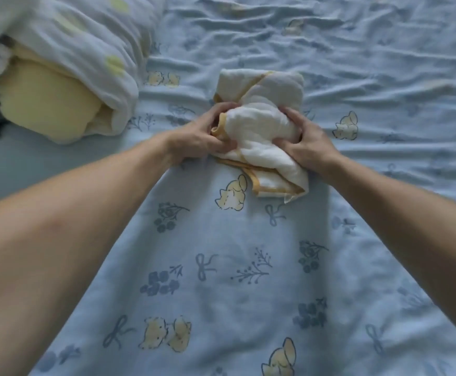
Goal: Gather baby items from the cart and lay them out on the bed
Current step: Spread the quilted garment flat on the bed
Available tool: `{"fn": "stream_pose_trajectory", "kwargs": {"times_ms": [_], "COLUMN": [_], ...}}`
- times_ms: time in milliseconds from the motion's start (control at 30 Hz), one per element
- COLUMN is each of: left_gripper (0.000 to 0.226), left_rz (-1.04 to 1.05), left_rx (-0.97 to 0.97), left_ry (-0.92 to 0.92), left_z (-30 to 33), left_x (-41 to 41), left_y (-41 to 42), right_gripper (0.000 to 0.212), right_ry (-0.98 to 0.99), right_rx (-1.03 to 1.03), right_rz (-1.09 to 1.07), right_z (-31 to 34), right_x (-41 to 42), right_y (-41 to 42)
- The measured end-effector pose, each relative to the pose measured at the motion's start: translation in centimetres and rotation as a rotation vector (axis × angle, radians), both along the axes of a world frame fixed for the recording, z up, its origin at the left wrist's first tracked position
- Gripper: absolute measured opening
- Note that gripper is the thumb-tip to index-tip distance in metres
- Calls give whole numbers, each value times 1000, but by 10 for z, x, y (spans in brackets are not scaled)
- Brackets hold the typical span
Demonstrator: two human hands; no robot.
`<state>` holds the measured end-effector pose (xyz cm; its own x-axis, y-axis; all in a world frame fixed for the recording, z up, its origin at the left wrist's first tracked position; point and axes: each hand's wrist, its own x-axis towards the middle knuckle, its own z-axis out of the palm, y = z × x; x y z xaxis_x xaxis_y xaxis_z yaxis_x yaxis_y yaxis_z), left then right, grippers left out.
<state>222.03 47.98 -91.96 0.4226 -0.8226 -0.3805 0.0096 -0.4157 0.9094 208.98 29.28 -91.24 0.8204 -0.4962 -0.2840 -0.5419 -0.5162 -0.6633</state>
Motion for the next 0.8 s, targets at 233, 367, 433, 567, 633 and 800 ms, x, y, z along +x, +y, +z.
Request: {"fn": "stream_pose_trajectory", "kwargs": {"times_ms": [233, 367, 433, 567, 633, 800], "left_gripper": [79, 77, 77, 74, 73, 77], "left_rz": [18, 89, 117, 190, 303, 586], "left_rx": [94, 50, 20, -105, -186, -167], "left_ry": [-140, -179, -137, -80, -165, -645], "left_z": [8, 15, 13, 3, -3, -25], "left_x": [-11, -29, -31, -35, -41, -78], "left_y": [-3, -3, -1, 7, 13, 30], "right_gripper": [64, 66, 67, 68, 69, 69], "right_ry": [-9, 37, 64, 104, 122, 141], "right_rx": [-9, 8, 23, 48, 51, -361], "right_rz": [-34, -24, -16, 39, 51, 143], "right_z": [1, 13, 17, 23, 26, 74], "right_x": [-5, -4, -4, -3, -3, -5], "right_y": [7, 13, 13, 14, 12, 0]}}
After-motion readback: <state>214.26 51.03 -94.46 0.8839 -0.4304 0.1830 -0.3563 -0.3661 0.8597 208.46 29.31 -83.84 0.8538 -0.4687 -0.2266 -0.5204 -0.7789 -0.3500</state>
